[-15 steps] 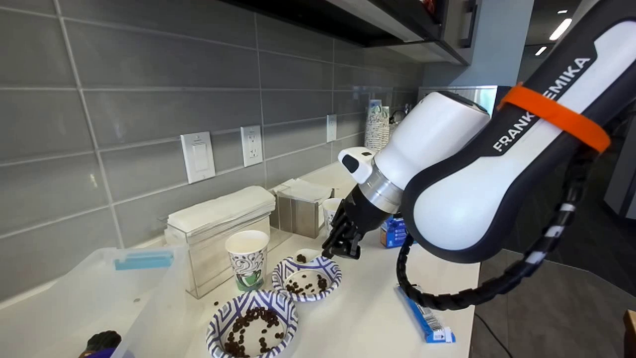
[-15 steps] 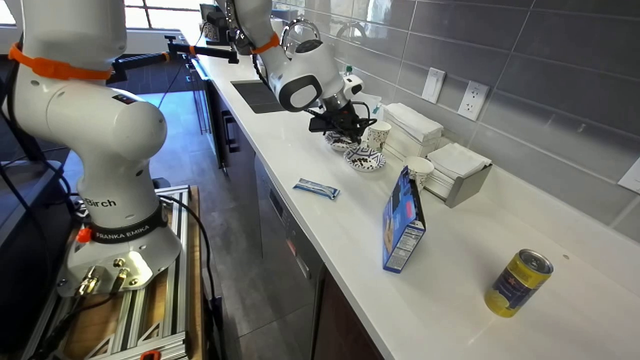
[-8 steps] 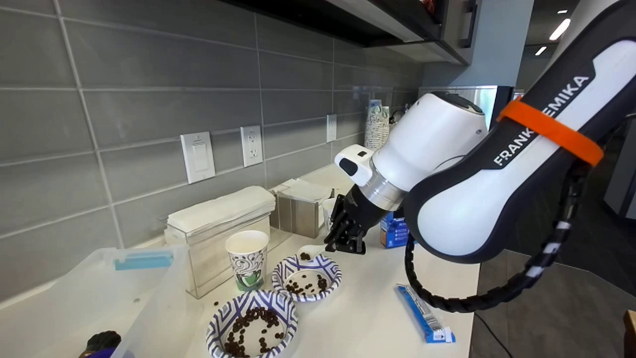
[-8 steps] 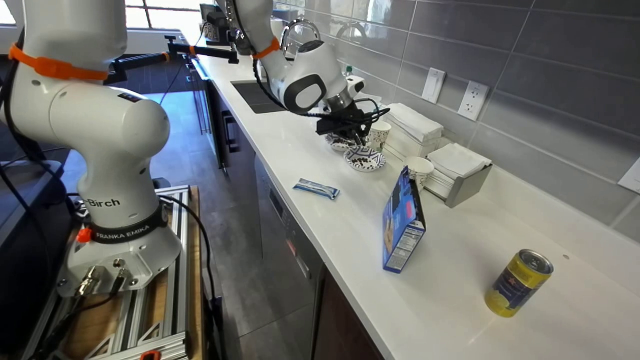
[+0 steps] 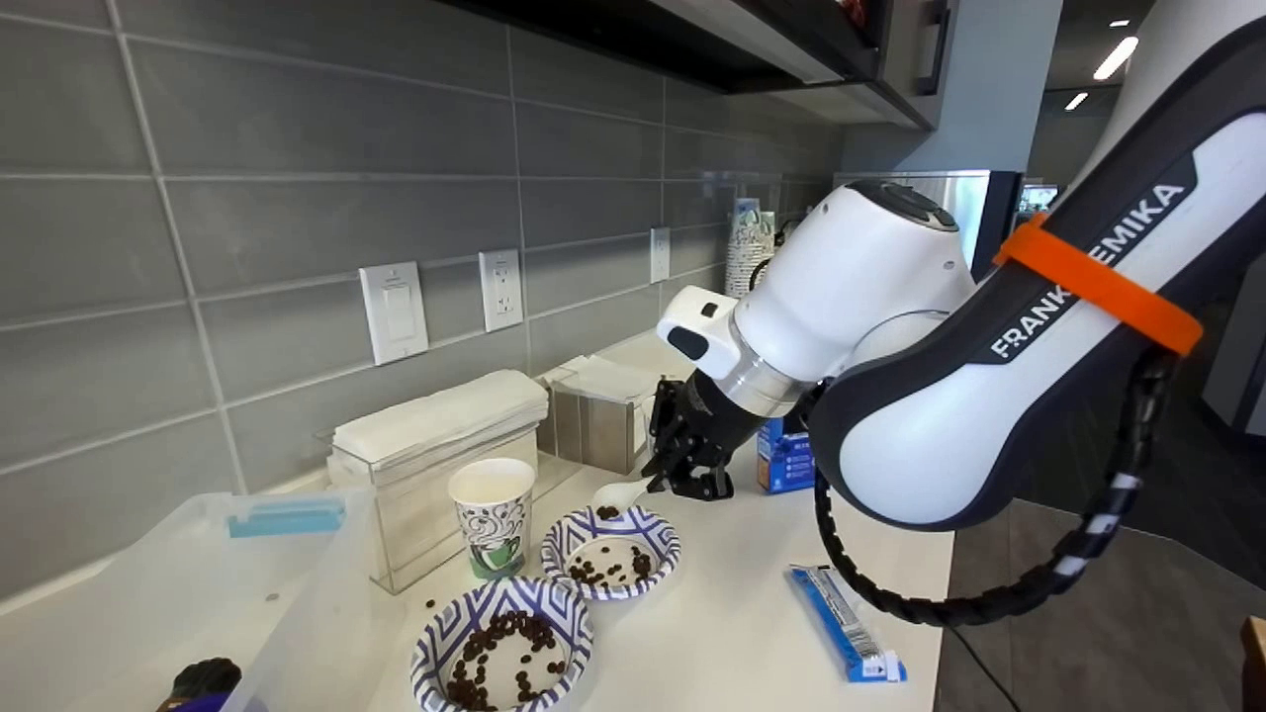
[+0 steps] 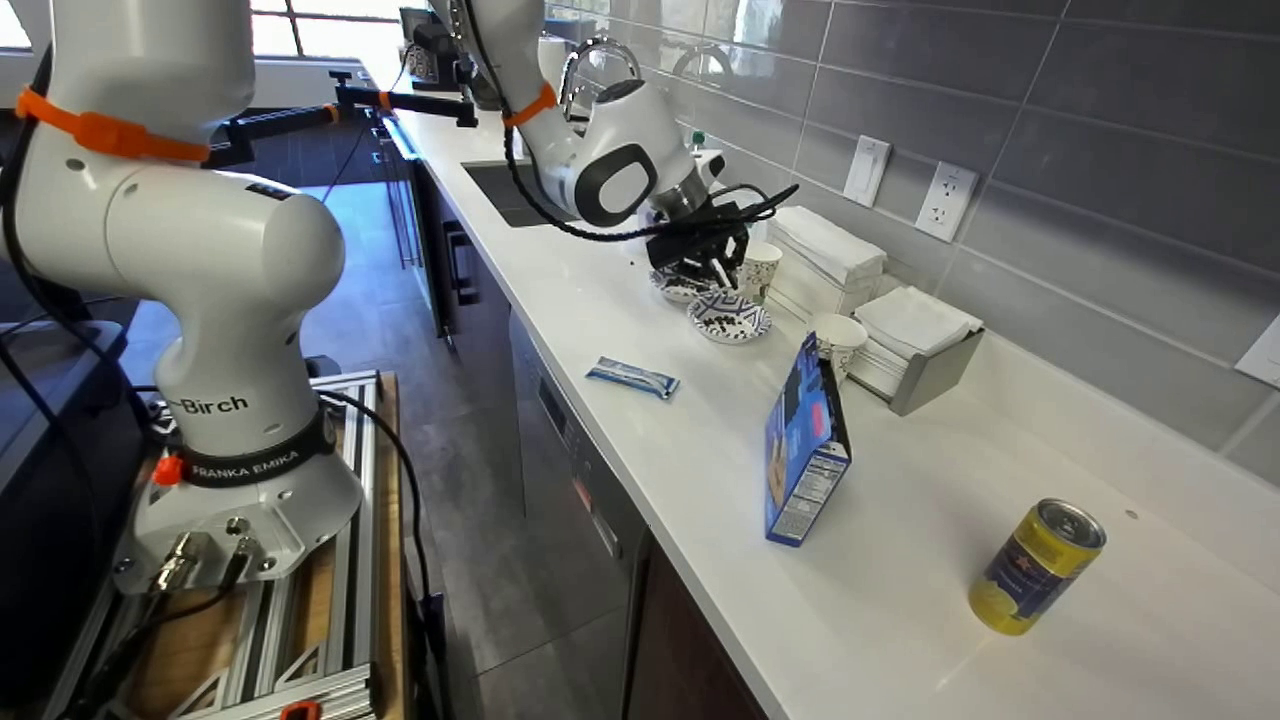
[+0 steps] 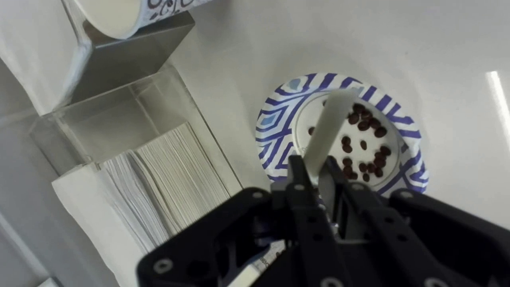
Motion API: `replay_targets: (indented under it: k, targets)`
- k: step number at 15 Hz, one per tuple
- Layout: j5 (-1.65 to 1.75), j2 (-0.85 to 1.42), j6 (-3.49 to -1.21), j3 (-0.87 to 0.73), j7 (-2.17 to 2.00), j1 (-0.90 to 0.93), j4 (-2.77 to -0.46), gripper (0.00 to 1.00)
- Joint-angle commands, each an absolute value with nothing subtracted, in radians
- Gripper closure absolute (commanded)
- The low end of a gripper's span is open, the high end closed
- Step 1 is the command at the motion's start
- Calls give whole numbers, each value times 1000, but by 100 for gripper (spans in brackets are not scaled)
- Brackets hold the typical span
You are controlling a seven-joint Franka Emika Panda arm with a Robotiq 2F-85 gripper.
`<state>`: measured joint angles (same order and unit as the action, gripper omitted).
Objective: Pick up the spoon, get some of the objects from the bowl on the left and put them in the bowl on the right
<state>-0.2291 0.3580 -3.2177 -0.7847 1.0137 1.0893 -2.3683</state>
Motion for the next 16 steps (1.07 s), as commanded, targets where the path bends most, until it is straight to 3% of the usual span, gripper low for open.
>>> replay_targets:
  k: [1,16]
  targets:
    - [-168,379,-3202,-844,1084,1133,-2369,97]
    - [-38,386,-3248,-876,1315,1139,-2371,97]
